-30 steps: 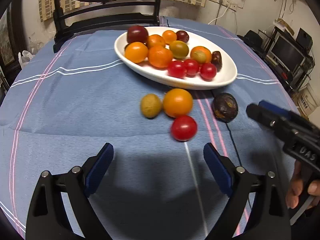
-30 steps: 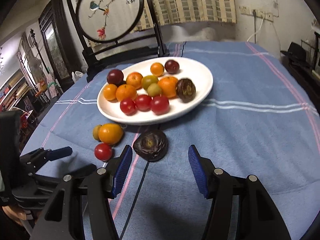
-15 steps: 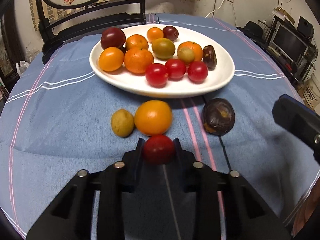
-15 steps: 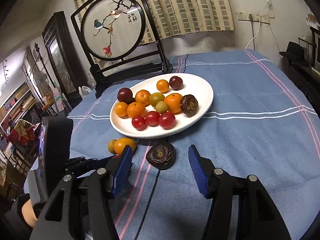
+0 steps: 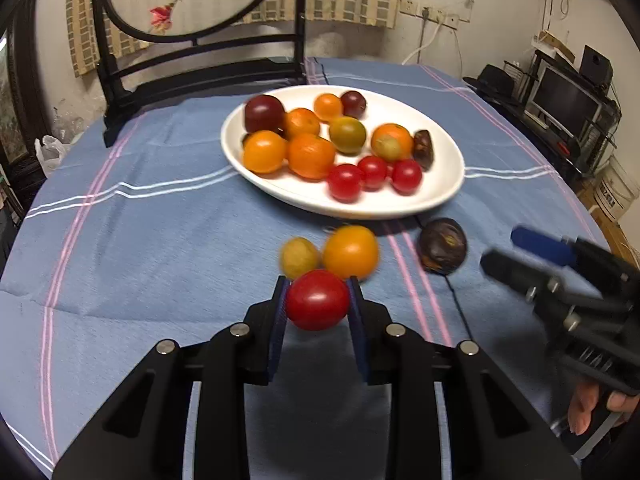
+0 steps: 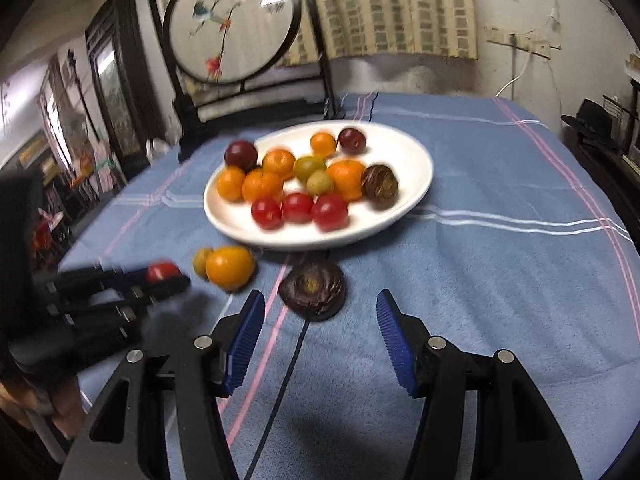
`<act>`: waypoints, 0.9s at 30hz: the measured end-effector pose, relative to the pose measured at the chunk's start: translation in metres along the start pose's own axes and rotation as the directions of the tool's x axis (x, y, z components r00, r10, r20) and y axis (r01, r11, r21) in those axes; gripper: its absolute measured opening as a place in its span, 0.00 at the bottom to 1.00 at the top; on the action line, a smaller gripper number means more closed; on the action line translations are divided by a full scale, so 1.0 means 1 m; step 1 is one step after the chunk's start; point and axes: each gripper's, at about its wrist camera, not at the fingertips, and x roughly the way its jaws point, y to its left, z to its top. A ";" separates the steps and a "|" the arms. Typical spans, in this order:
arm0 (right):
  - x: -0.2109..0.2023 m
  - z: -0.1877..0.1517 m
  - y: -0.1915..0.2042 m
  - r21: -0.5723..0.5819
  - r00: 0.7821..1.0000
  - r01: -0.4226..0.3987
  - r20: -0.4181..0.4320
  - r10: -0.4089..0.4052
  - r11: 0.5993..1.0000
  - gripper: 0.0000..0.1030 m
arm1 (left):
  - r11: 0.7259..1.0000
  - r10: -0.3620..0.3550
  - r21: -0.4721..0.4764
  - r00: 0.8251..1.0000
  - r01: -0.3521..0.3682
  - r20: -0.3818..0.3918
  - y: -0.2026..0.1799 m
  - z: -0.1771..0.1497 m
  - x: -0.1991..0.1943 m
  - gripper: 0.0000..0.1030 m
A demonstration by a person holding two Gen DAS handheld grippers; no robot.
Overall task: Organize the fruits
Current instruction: 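Grasp a red cherry tomato with the left tool while the right grasps a dark plum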
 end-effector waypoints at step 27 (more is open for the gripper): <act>0.039 0.010 0.022 -0.056 0.990 0.098 -0.092 -0.103 0.994 0.45 | 0.996 -0.046 -0.071 0.999 0.045 -0.015 0.028 -0.005 0.020 0.27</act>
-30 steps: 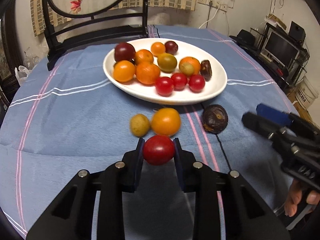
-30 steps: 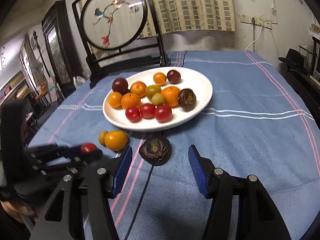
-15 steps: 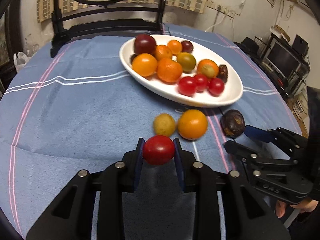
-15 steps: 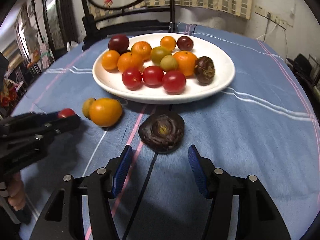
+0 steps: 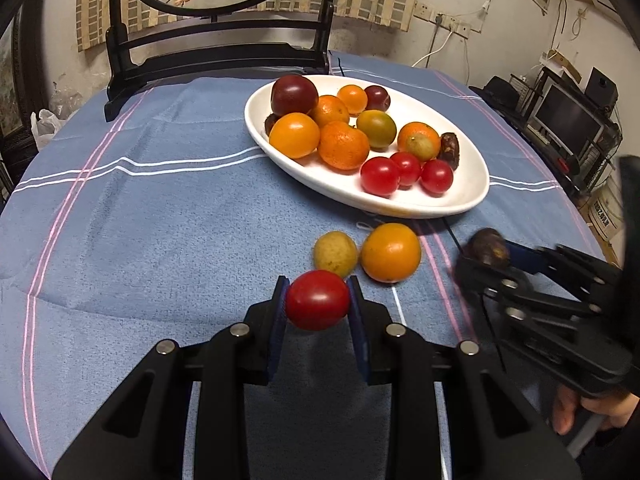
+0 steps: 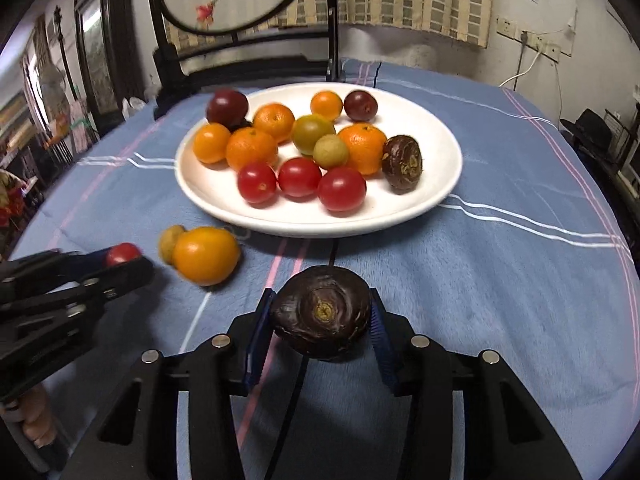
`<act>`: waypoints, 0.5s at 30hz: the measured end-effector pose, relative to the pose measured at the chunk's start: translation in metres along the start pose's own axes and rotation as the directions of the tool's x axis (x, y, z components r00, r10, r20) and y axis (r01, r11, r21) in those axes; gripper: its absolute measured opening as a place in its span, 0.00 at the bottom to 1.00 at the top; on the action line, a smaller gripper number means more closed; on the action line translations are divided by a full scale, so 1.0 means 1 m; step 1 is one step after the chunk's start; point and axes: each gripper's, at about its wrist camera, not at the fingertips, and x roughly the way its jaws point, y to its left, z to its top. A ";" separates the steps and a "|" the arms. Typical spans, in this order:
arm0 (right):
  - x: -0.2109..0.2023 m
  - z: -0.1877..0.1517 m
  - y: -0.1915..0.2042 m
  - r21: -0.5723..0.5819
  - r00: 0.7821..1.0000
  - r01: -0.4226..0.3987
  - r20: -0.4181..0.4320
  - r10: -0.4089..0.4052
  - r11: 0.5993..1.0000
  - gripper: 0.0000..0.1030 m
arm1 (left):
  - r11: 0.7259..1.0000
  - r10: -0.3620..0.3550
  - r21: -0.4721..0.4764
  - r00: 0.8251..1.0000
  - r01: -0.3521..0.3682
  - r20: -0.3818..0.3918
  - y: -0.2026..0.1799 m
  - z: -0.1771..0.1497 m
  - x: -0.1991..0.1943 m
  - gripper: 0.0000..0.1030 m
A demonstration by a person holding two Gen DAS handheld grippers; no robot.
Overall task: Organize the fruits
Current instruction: 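Carry the tomato and dark plum onto the white plate and open both tools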
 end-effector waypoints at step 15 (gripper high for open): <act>-0.069 0.000 -0.027 0.020 0.988 -0.080 0.132 0.077 0.997 0.45 | 0.995 -0.047 0.085 0.998 0.044 0.030 -0.042 0.025 -0.028 0.27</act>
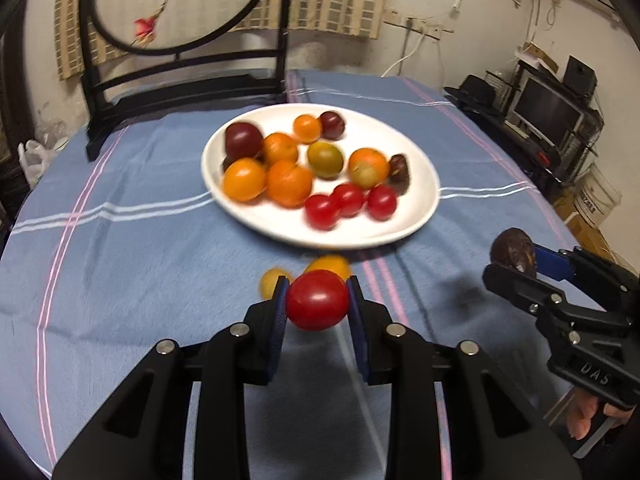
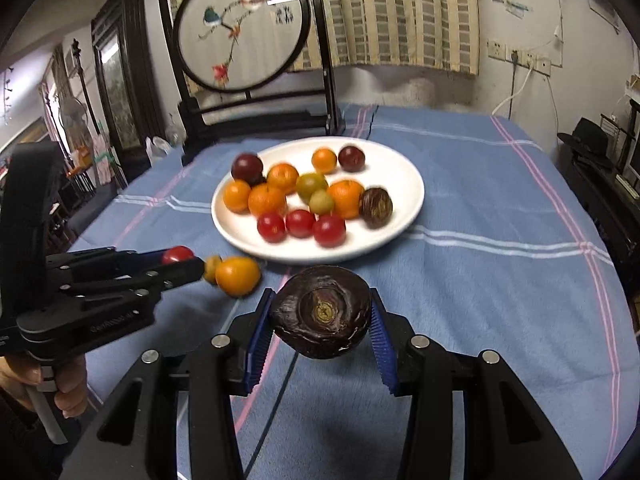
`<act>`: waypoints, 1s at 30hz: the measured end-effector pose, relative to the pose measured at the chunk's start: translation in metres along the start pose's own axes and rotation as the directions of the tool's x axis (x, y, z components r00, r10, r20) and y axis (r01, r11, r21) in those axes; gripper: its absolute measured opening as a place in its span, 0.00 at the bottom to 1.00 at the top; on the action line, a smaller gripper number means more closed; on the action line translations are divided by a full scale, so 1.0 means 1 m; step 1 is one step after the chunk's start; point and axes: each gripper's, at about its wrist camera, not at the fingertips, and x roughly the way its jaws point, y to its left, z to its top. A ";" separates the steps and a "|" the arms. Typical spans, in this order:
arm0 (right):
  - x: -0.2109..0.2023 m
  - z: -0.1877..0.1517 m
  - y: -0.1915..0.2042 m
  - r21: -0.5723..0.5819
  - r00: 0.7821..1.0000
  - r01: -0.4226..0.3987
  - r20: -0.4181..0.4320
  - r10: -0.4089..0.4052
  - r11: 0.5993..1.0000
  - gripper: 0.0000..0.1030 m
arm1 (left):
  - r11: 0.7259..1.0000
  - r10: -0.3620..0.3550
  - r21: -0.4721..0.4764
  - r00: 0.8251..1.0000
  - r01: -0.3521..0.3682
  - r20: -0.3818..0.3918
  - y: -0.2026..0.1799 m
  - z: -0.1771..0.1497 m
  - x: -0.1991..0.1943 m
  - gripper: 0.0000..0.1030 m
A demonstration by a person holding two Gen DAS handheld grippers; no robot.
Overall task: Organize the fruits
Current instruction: 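Carry the tomato and dark plum onto the white plate and open both tools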
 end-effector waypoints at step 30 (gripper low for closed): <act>0.115 0.105 -0.042 0.039 0.999 0.044 0.025 -0.045 0.998 0.45 | 0.999 0.050 -0.006 0.997 -0.050 -0.053 0.002 0.102 0.100 0.28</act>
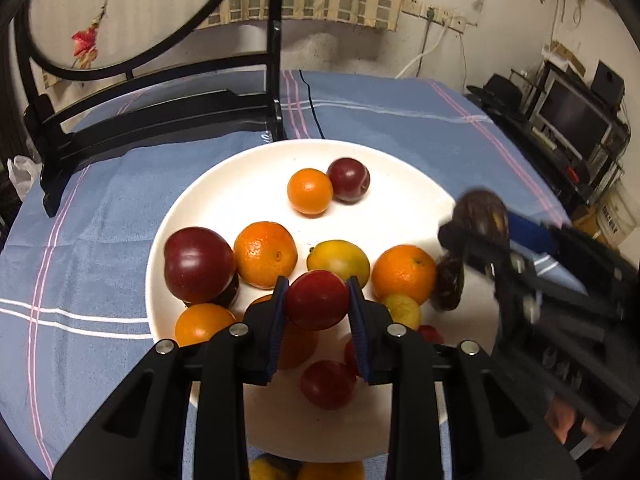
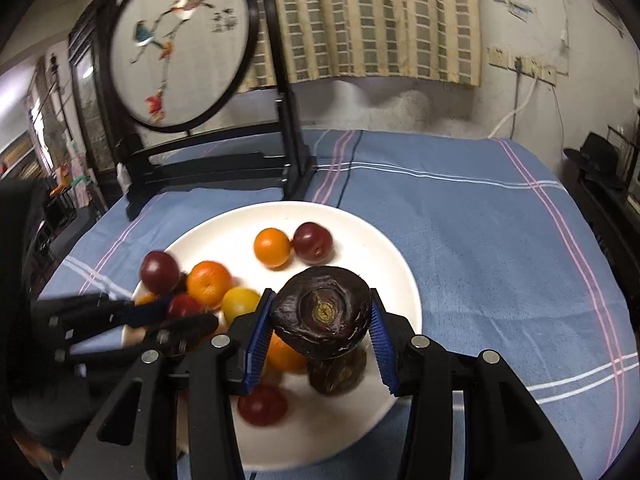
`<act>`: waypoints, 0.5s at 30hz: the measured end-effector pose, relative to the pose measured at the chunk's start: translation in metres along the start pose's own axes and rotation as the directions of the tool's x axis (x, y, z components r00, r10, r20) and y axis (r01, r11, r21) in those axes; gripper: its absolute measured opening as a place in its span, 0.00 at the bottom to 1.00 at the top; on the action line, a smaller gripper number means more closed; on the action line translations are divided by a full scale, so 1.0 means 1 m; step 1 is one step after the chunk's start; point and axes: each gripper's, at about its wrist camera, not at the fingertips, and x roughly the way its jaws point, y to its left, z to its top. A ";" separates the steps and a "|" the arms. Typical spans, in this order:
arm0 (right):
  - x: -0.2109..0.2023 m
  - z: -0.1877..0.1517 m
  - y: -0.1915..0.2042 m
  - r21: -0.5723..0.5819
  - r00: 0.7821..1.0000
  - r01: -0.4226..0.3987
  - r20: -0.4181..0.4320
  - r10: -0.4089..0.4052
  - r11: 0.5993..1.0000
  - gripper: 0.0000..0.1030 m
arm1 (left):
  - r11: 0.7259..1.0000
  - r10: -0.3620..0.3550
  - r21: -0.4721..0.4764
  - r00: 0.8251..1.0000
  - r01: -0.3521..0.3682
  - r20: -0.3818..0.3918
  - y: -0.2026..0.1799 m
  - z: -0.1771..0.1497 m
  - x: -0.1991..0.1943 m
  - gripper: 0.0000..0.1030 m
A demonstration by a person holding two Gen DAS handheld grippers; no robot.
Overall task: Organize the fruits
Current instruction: 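Carry the tomato and dark plum onto the white plate and open both tools, then grasp a tangerine with the right tool while the left grasps a yellow-green fruit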
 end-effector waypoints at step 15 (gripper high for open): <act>-0.008 0.001 -0.006 0.117 0.997 -0.076 -0.025 0.080 0.990 0.57 | 1.000 0.014 0.005 0.999 -0.014 0.032 -0.001 -0.002 -0.025 0.62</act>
